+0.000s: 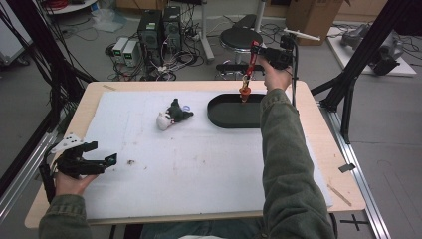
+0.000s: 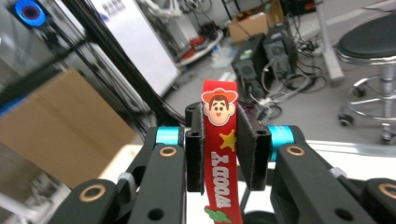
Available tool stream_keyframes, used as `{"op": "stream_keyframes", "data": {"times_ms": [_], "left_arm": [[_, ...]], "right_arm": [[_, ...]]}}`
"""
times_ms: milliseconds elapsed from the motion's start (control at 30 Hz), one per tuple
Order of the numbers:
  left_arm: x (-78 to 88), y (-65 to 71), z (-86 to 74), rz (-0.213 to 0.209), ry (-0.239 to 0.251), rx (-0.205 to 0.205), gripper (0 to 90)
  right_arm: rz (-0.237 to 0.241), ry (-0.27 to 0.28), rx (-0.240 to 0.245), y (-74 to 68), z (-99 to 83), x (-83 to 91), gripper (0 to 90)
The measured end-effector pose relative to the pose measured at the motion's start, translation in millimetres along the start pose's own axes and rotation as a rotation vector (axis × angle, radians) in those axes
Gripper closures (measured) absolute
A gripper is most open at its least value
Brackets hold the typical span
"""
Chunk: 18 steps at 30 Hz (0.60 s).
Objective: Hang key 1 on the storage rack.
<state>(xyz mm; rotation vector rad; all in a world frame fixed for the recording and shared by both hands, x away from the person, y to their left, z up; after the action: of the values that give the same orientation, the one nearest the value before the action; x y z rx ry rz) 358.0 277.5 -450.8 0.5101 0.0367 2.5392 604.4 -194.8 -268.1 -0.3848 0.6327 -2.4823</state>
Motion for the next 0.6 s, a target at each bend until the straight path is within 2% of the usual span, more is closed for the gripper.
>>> {"op": "stream_keyframes", "data": {"times_ms": [133,300,467,600], "left_arm": [[0.0,-0.3,-0.1,-0.002,-0.001,0.000,4.4],[-1.0,-0.6,-0.5,-0.002,-0.003,0.000,4.4],[-1.0,-1.4,-0.9,-0.002,-0.004,0.000,4.4],[-0.5,-1.5,-0.7,-0.002,-0.002,0.001,4.4]], "right_arm": [[0.009,0.031,-0.041,2.4,3.7,-2.3,75.0],[-0.002,0.027,-0.030,1.5,3.5,-11.7,75.0],[-0.049,-0.017,0.078,-3.4,5.0,-25.4,75.0],[-0.061,-0.042,0.106,-4.7,4.3,-33.0,74.9]]}}
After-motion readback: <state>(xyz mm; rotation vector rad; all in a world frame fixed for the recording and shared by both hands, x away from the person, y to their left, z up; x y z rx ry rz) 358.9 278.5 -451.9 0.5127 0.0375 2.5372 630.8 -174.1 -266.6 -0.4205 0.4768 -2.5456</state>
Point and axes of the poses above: each handheld gripper's, and its own axes: x roughly backward along the jaws, z roughly out of its top, y roughly to its right, the point moved 9 cm from there along -x, roughly forward along the jaws, and after that the axes turned 7 degrees about y, right-handed, at the moved point
